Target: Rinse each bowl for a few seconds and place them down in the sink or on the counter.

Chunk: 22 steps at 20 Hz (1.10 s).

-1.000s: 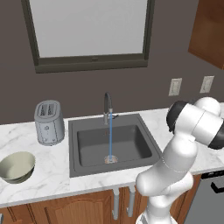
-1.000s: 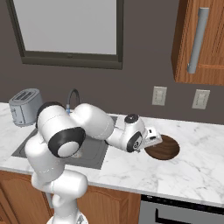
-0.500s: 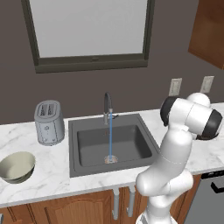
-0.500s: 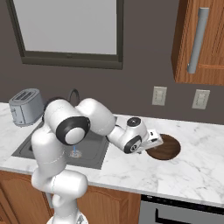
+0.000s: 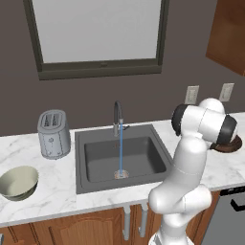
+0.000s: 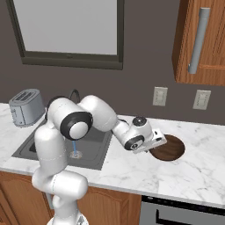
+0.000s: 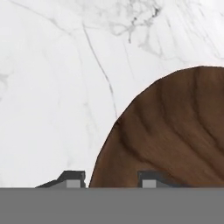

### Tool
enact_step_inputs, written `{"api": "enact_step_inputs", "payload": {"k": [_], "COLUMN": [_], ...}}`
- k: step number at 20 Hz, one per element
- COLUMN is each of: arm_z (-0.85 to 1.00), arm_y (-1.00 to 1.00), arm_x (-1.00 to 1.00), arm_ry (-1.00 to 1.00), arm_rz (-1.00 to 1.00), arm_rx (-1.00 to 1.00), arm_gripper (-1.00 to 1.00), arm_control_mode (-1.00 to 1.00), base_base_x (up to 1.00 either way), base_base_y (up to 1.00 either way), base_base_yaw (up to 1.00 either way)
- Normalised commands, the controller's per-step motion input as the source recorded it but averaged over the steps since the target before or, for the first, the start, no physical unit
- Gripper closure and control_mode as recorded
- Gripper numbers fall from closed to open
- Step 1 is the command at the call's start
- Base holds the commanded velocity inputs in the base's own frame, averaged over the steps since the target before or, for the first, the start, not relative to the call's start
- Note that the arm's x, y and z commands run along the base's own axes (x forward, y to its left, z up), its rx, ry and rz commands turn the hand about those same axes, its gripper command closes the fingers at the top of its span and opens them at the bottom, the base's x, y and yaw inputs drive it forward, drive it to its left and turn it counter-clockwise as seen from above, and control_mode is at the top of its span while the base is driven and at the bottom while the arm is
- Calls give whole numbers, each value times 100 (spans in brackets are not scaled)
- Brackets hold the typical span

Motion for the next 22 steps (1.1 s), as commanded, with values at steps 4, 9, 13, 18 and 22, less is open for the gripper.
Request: {"api": "enact_step_inputs", "payload": {"k": [4, 9, 13, 18, 22], "arm_z": [-1, 0, 11, 32, 24], "arm_y": [-15, -18, 11, 65, 85], "arm_x": [1, -3, -21, -31, -27], "arm_ry": [-2, -5, -14, -13, -7], "arm_rz": [4, 4, 11, 11, 11], "arm_rx": [0, 0, -6, -17, -19], "arm_gripper": [100, 100, 100, 100, 100], "arm_control_mode": [-100, -100, -100, -100, -100], "base_base_x": [0, 0, 0, 0, 0], "base_base_y": [0, 0, 0, 0, 0], "base_base_yaw": [0, 0, 0, 0, 0]}}
